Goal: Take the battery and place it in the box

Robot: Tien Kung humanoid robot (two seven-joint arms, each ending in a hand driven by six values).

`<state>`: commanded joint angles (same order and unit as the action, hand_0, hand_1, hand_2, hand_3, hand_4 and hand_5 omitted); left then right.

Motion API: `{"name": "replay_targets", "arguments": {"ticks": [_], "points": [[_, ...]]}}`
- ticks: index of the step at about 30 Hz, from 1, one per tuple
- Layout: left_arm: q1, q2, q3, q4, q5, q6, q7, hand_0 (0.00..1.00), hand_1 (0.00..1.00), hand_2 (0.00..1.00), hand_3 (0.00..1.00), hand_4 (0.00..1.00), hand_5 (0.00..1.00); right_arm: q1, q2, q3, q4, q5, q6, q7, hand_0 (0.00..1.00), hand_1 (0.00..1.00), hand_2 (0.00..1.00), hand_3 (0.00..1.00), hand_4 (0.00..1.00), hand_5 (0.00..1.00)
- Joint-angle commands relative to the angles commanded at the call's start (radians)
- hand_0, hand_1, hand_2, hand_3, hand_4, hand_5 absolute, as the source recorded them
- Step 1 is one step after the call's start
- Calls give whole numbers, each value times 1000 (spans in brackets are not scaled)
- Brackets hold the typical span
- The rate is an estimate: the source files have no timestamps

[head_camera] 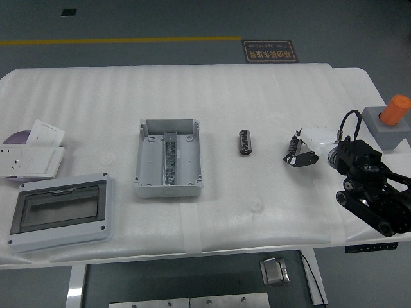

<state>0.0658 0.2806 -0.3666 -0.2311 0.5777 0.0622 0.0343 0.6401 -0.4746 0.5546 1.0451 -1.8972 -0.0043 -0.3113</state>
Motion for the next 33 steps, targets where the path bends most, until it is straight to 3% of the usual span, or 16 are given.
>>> {"name": "replay_targets", "arguments": {"ticks": [10,17,24,28,33], "points": [[0,0,1,0,-1,0,0,627,653,513,591,635,382,-6,-6,9,32,-17,-21,5,651,648,595,628,650,495],[1,1,6,1,-2,1,-1,627,653,513,592,638,384,-21,-10,61,161,-16,-42,-6,646,641,588,625,671,513],[0,1,8,1,-1,1,-1,627,653,514,593,639,388,-32,40,110,302,-12,-84,-7,643,639,584,622,683,533],[-1,1,8,1,0,1,0,627,653,514,594,639,389,-27,61,124,306,-44,-90,-12,642,638,581,625,685,525],[0,1,10,2,-4,1,0,627,654,514,594,641,395,-28,52,147,270,-68,-53,-74,637,634,579,631,658,500]]}}
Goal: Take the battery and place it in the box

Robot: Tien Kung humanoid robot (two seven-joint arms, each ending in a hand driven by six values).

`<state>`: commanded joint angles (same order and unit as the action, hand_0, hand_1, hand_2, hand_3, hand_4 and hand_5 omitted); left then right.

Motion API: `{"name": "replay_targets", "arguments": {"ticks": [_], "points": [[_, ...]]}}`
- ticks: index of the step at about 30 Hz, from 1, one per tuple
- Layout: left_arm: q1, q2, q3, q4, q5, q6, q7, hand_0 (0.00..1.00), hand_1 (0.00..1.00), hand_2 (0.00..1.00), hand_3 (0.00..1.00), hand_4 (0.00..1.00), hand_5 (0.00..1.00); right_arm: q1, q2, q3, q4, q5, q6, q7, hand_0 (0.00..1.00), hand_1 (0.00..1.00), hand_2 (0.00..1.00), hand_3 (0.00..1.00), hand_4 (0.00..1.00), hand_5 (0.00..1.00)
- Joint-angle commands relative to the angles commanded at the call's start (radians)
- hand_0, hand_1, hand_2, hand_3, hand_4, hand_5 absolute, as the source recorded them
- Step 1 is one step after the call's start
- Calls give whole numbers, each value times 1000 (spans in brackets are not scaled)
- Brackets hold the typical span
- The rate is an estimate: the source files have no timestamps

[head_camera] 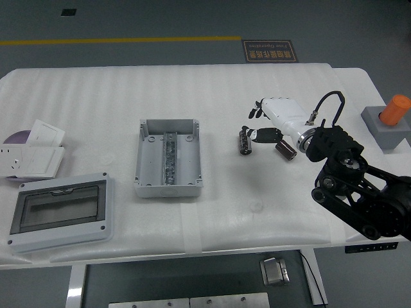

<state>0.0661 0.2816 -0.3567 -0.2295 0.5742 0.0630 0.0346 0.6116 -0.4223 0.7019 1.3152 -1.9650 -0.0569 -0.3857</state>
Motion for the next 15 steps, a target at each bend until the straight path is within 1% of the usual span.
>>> {"name": "replay_targets", "arguments": {"ticks": [3,4,7,10,11,15], "points": [[1,-1,0,0,-1,0,0,627,654,514,594,641,395,-5,-6,9,-35,-8,41,-57,637,634,579,631,658,500],[0,-1,0,0,0,0,0,627,654,514,594,645,409,-7,-8,8,-45,-9,51,-69,702,693,715,807,766,597],[-2,-1,-3,0,2,-1,0,627,654,514,594,645,409,-12,-10,1,-74,-10,76,-98,702,693,715,807,766,597],[-4,-1,-3,-1,3,-1,0,627,654,514,594,645,409,-15,-11,-7,-93,-8,89,-111,702,693,715,807,766,597],[-4,-1,-2,-1,3,-1,0,627,654,514,594,645,411,-16,-11,-12,-101,-6,93,-114,767,757,810,957,893,713],[-4,-1,-1,-1,2,-1,0,627,654,514,594,645,411,-14,-9,-27,-125,0,96,-116,767,757,810,957,893,713]]}}
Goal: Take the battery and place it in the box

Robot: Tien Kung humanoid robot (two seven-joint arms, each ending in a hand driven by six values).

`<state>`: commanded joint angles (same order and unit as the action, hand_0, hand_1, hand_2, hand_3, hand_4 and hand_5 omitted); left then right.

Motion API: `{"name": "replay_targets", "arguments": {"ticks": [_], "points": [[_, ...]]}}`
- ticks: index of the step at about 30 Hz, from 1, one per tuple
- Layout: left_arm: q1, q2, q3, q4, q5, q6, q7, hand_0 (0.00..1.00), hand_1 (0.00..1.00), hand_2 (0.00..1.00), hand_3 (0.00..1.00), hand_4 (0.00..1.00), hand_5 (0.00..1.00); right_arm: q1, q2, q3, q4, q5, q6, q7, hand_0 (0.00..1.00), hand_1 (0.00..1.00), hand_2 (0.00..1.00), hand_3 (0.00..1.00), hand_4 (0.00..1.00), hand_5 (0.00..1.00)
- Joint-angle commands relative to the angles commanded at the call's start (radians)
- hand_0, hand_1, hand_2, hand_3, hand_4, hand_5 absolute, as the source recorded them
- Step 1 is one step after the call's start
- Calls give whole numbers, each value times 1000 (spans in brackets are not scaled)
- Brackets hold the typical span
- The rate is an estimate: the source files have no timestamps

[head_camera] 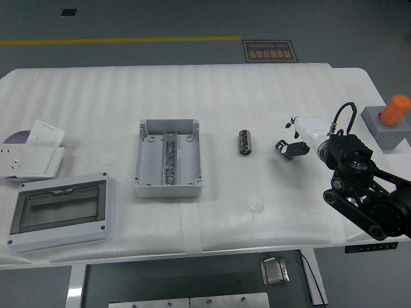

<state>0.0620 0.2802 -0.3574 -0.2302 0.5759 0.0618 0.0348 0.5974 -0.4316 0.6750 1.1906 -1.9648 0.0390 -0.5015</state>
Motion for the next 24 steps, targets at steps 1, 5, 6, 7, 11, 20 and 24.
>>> {"name": "replay_targets", "arguments": {"ticks": [1,5,6,7,11,20,24], "points": [[0,0,1,0,0,0,0,627,652,514,594,644,411,2,1,-6,-6,2,0,1,773,759,807,965,909,734],[-1,1,1,0,-1,0,-1,627,652,514,594,644,411,8,8,-26,-24,8,-5,5,773,759,807,965,909,734],[-1,1,1,0,0,0,-1,627,652,514,594,644,411,9,10,-31,-29,9,-7,7,773,759,807,965,909,734],[-1,1,0,0,0,0,-1,627,652,514,594,644,411,11,12,-37,-37,10,-9,9,773,759,807,965,909,734],[-2,1,0,0,0,0,-1,627,652,514,594,644,412,10,18,-53,-62,10,-11,13,769,750,795,957,916,748],[-2,0,1,1,-1,0,-2,627,652,515,595,640,411,5,17,-70,-63,-3,-35,11,755,720,740,907,909,753],[-4,0,-1,0,3,0,-2,627,652,515,595,640,411,5,20,-78,-72,-5,-48,16,755,720,740,907,909,753]]}}
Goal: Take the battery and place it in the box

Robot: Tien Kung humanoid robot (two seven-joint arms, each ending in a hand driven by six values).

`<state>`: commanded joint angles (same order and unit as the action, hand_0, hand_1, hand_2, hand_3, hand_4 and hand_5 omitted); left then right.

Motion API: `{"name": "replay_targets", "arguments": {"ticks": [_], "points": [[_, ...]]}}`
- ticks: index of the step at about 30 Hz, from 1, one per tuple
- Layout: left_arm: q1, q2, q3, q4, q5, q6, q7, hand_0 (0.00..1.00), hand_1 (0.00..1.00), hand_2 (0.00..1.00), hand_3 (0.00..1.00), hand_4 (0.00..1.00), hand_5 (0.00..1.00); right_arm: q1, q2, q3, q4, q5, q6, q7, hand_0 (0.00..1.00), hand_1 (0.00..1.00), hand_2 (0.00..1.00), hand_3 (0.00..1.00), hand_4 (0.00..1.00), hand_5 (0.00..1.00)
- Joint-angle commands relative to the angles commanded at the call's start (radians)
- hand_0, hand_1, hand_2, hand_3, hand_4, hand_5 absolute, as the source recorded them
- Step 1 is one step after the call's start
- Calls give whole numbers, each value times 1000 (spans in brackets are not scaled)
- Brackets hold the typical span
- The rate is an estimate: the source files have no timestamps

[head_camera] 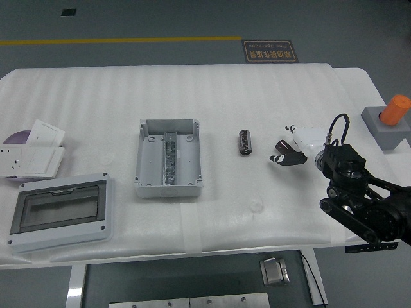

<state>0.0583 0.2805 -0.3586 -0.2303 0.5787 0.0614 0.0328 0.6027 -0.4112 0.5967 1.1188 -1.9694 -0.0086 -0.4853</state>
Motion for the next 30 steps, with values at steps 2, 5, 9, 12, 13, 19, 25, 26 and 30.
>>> {"name": "replay_targets", "arguments": {"ticks": [2,5,9,12,13,19,25,26,30], "points": [[0,0,-1,0,1,0,0,627,653,515,595,640,414,-1,1,-4,-5,0,-3,2,678,649,460,637,689,553],[0,0,0,-1,2,0,0,627,653,515,595,640,414,-2,0,-7,-10,-1,-4,2,678,649,460,637,689,553],[1,0,1,-1,1,0,0,627,652,515,595,638,416,-4,-2,-9,-15,-3,-6,4,644,622,378,582,595,461],[2,0,1,-1,1,0,0,627,652,515,595,638,416,-5,-3,-12,-16,-3,-8,7,644,622,378,582,595,461],[1,0,1,-1,2,0,0,627,652,515,595,638,416,-5,-3,-13,-17,-3,-10,8,644,622,378,582,595,461],[-1,0,-4,-5,10,-1,0,627,652,515,597,638,415,-4,-1,-18,-18,-3,-21,17,632,603,360,539,580,445],[0,-2,-6,-7,16,-1,0,627,652,516,596,644,425,-9,0,-16,-19,3,-41,31,623,595,353,520,577,445],[0,-2,-6,-7,16,-1,0,627,652,516,596,644,425,-11,-1,-13,-15,4,-43,33,623,595,353,520,577,445],[1,-1,-3,-6,14,0,0,627,652,516,596,644,425,-17,-9,8,41,23,-59,42,623,595,353,520,577,445]]}}
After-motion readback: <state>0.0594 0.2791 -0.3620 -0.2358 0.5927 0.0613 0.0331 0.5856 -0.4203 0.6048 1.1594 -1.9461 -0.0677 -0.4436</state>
